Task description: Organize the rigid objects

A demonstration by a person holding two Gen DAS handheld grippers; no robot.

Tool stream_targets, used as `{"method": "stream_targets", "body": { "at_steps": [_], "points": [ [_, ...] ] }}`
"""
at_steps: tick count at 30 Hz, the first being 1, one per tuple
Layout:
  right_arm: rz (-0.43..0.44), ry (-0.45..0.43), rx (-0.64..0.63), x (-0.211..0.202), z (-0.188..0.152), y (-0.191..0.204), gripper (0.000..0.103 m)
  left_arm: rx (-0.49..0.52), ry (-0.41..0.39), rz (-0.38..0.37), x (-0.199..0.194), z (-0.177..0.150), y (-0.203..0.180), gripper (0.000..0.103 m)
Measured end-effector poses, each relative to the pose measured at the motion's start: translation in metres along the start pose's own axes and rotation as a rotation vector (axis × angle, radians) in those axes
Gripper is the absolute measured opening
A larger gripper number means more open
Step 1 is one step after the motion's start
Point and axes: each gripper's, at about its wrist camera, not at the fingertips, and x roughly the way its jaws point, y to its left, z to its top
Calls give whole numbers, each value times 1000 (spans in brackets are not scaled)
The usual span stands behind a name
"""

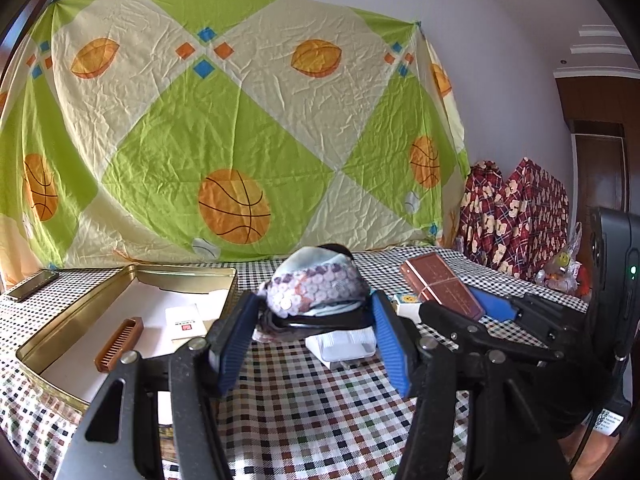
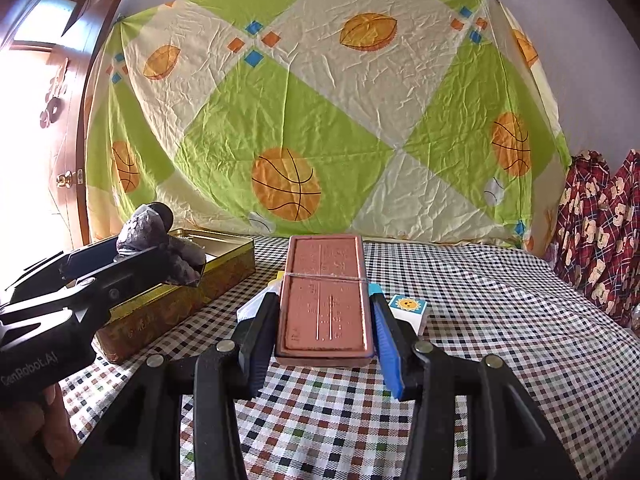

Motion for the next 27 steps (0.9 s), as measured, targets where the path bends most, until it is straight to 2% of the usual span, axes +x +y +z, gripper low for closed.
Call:
{"method": "stream_targets", "body": {
  "at_steps": [13, 27],
  "points": [
    [-17, -52, -1, -9, 0, 2, 48, 18, -40, 15, -10, -2, -1, 58],
    [-4, -52, 34, -8, 3, 1, 48, 14, -70, 51, -22, -3, 17, 58]
  ]
}}
